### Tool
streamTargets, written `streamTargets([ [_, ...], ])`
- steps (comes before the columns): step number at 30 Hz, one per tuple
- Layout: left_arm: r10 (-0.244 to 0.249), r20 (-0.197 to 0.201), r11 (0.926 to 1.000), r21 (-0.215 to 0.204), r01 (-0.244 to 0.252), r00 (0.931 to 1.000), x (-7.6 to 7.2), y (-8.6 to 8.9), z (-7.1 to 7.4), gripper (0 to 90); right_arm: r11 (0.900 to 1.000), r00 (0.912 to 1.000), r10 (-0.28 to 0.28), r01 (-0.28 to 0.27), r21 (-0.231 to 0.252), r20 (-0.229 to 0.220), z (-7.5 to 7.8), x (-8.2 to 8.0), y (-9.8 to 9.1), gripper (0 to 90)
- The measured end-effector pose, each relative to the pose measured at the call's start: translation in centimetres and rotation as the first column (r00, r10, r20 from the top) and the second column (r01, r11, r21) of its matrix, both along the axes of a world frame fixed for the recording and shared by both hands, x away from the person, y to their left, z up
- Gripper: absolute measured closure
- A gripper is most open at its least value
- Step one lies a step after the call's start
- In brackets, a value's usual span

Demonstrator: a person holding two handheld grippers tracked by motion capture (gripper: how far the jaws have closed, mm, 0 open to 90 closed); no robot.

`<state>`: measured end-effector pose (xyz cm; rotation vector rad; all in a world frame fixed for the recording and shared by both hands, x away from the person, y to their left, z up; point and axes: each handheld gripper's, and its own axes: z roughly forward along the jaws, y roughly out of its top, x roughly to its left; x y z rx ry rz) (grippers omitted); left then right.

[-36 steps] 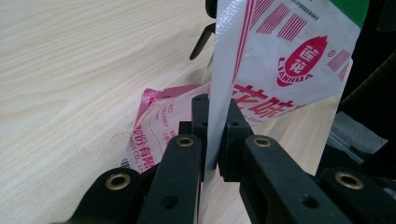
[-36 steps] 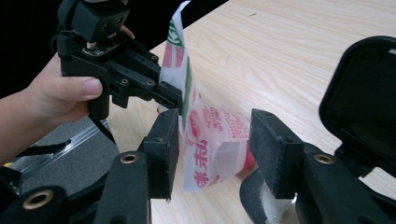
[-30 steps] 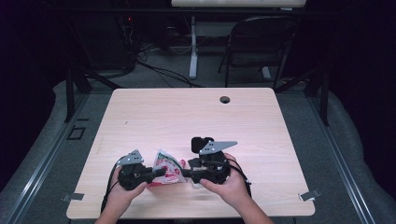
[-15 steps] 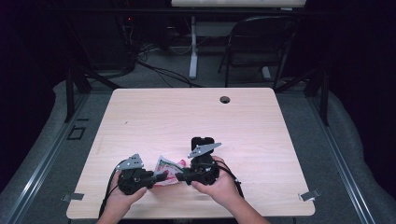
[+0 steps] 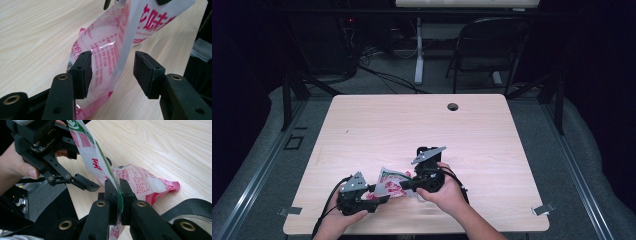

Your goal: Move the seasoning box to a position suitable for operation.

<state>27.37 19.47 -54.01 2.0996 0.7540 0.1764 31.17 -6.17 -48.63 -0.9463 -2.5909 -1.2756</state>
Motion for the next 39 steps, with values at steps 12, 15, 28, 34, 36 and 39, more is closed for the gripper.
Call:
streamTargets([
  [12, 0.043, 0.03, 0.9991, -0.008, -0.042, 0.9987, 0.6, 0.7, -2.7, 39.9, 1.0, 0.9991, -0.004, 0.004, 0.003, 0.042, 0.2, -0.3, 0.1, 89.1],
  [15, 0.036, 0.025, 0.9993, -0.002, -0.036, 0.999, 0.8, 0.8, -3.0, 37.0, 0.9999, 0.9981, 0.002, -0.003, 0.013, 0.062, 0.3, -0.5, 0.1, 89.8],
  [28, 0.01, -0.036, 0.9998, 0.014, -0.01, 0.9993, 1.0, 1.0, -3.8, 34.7, 0.9988, 0.9972, 0.041, -0.043, 0.025, 0.063, 0.4, -0.6, 0.0, 90.0],
  [34, -0.019, -0.031, 0.9984, 0.052, 0.02, 0.9994, 0.7, 0.7, -3.2, 48.3, 0.998, 0.9981, 0.028, -0.031, 0.055, 0.055, 0.4, -0.2, -0.5, 90.0],
  [36, -0.033, -0.031, 0.9968, 0.071, 0.035, 0.999, 0.6, 0.5, -3.0, 50.9, 0.9971, 0.9985, 0.028, -0.032, 0.07, 0.047, 0.4, -0.1, -0.6, 90.0],
  [39, -0.044, -0.053, 0.9969, 0.063, 0.047, 0.9976, 0.4, 0.3, -2.8, 52.1, 0.9965, 0.9988, 0.027, -0.03, 0.078, 0.042, 0.5, 0.0, -0.7, 90.0],
])
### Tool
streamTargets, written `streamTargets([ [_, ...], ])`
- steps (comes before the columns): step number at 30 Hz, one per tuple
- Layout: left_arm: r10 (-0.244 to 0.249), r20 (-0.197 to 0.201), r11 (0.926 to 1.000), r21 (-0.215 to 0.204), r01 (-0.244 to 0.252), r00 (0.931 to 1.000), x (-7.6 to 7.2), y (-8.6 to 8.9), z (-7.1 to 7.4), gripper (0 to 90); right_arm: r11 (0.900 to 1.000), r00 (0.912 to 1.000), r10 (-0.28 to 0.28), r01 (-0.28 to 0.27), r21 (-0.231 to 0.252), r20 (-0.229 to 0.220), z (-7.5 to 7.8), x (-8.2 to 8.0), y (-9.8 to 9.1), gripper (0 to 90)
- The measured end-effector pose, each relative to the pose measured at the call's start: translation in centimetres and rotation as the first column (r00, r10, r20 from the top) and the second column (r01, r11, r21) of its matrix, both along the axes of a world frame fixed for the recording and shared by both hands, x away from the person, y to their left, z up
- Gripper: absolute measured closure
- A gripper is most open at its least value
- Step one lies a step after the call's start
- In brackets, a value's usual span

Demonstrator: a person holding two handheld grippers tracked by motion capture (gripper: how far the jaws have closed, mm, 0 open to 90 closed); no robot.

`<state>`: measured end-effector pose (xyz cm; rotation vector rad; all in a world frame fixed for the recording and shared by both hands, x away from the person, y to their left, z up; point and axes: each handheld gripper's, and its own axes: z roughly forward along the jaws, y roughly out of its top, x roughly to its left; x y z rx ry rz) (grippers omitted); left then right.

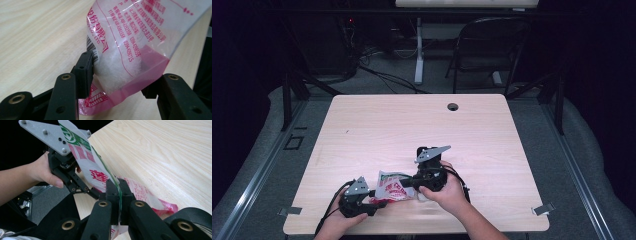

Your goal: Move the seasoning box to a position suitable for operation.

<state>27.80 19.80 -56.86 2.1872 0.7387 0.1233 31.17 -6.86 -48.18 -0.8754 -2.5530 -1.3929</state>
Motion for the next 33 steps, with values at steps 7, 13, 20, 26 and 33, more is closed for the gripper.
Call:
streamTargets([
  [7, 0.0, -0.056, 0.9991, -0.042, -0.003, 0.9984, 0.3, 0.0, -0.3, 47.5, 1.0, 1.0, 0.001, -0.001, 0.001, 0.001, 0.2, 0.0, -0.2, 90.0],
  [13, 0.029, -0.083, 0.9984, -0.047, -0.033, 0.9961, 0.9, -0.2, -0.8, 33.7, 1.0, 1.0, 0.007, -0.007, 0.007, 0.0, 0.1, 0.0, -0.3, 90.0],
  [20, 0.021, -0.078, 0.9995, -0.021, -0.023, 0.9967, 1.3, -1.4, -1.3, 28.1, 0.9999, 1.0, 0.0, 0.0, 0.012, -0.001, -0.1, -0.2, -0.4, 90.0],
  [26, 0.012, -0.063, 0.9999, -0.01, -0.013, 0.998, 1.5, -2.3, -1.5, 25.7, 0.9998, 0.9999, -0.011, 0.011, 0.018, 0.004, -0.2, -0.5, -0.4, 90.0],
  [33, 0.014, 0.051, 0.9992, 0.037, -0.016, 0.9986, 1.0, -3.2, -2.0, 26.6, 0.9996, 0.9995, -0.029, 0.029, 0.008, 0.013, -0.2, -0.7, -0.6, 90.0],
])
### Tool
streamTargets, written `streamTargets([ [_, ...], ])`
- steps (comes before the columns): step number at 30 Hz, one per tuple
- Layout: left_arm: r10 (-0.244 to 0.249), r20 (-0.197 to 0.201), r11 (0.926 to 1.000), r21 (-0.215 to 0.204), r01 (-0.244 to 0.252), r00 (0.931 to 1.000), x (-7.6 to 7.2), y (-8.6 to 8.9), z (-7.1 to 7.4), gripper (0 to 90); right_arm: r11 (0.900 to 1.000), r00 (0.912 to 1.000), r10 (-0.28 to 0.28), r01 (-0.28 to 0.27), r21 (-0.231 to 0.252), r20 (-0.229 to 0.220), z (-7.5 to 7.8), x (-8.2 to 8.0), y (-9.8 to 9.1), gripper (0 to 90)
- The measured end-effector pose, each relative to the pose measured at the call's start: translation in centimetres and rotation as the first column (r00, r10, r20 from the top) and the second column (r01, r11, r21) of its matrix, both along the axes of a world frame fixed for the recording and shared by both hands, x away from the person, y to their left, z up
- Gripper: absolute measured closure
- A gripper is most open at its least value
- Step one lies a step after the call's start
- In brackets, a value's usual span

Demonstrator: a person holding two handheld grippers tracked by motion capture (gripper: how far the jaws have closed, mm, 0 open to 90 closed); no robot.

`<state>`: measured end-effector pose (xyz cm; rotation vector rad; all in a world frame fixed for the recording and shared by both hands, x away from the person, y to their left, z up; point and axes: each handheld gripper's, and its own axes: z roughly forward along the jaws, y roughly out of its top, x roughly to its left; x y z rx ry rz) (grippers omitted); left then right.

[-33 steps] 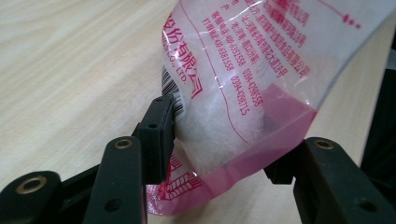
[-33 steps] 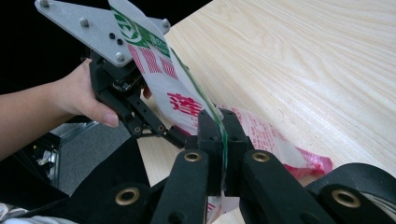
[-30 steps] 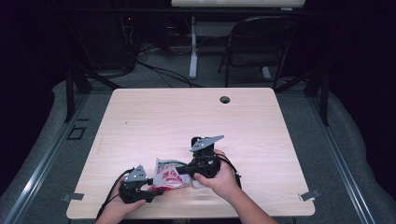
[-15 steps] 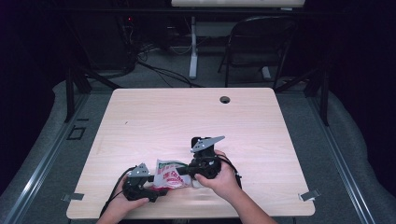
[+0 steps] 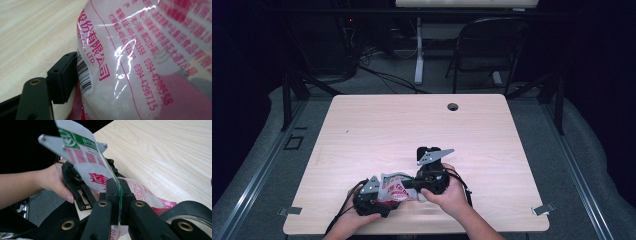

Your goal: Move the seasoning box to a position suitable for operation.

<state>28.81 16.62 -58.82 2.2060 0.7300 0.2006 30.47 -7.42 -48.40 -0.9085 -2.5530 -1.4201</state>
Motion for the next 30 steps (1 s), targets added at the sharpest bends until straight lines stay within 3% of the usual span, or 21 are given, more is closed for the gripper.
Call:
streamTargets([
  [3, -0.002, 0.052, 0.999, 0.046, 0.0, 0.9987, -0.34, -0.47, 0.0, 34.7, 0.9999, 0.9999, -0.011, 0.011, 0.001, 0.001, -0.05, -0.01, -0.11, 89.9],
  [14, -0.009, 0.051, 0.9996, 0.029, 0.008, 0.9987, -0.26, -0.24, 0.04, 46.2, 0.9998, 0.9999, -0.013, 0.013, 0.016, -0.006, -0.1, 0.05, -0.17, 89.7],
  [30, -0.005, 0.056, 0.9999, 0.013, 0.004, 0.9984, -0.3, -0.12, 0.05, 51.0, 0.9998, 1.0, -0.009, 0.009, 0.019, -0.002, -0.06, 0.09, -0.22, 88.4],
])
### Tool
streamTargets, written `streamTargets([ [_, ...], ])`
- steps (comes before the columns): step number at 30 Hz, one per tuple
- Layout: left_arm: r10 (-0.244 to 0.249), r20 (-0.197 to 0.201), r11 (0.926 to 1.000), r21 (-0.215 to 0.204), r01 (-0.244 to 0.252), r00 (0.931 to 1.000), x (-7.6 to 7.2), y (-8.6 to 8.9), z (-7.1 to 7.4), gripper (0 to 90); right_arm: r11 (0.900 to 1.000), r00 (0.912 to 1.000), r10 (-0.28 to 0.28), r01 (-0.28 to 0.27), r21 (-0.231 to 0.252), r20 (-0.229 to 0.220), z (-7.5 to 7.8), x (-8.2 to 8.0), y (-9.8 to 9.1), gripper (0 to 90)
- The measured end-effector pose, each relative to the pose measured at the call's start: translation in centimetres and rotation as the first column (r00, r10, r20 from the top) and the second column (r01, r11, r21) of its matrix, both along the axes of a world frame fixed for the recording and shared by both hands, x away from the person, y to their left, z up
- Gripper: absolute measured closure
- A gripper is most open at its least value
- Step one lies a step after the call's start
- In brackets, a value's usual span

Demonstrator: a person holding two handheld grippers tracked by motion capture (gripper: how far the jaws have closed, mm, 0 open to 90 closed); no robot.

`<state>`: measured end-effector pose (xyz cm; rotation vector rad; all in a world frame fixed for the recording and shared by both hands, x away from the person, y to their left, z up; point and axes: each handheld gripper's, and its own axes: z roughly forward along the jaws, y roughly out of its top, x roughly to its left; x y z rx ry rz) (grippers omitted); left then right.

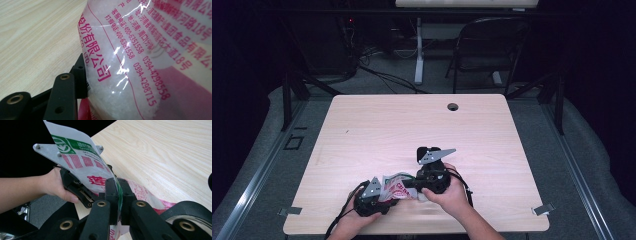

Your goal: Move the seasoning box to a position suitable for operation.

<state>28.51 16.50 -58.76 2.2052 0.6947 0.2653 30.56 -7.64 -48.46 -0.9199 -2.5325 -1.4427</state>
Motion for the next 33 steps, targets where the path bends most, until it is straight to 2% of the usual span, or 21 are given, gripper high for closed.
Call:
streamTargets([
  [15, 0.0, 0.004, 1.0, 0.0, 0.0, 1.0, -0.05, 0.0, 0.02, 51.9, 1.0, 1.0, -0.002, 0.002, 0.003, 0.005, 0.02, -0.02, -0.02, 87.5],
  [29, 0.023, 0.01, 0.9997, 0.001, -0.023, 0.9997, -0.16, 0.06, 0.19, 53.4, 0.9999, 0.9999, -0.006, 0.006, 0.011, 0.015, 0.16, -0.05, -0.14, 85.0],
  [33, 0.031, 0.022, 0.9992, 0.024, -0.031, 0.9993, -0.13, 0.24, 0.44, 53.8, 0.9999, 0.9999, -0.006, 0.006, 0.009, 0.016, 0.28, -0.05, -0.19, 83.7],
])
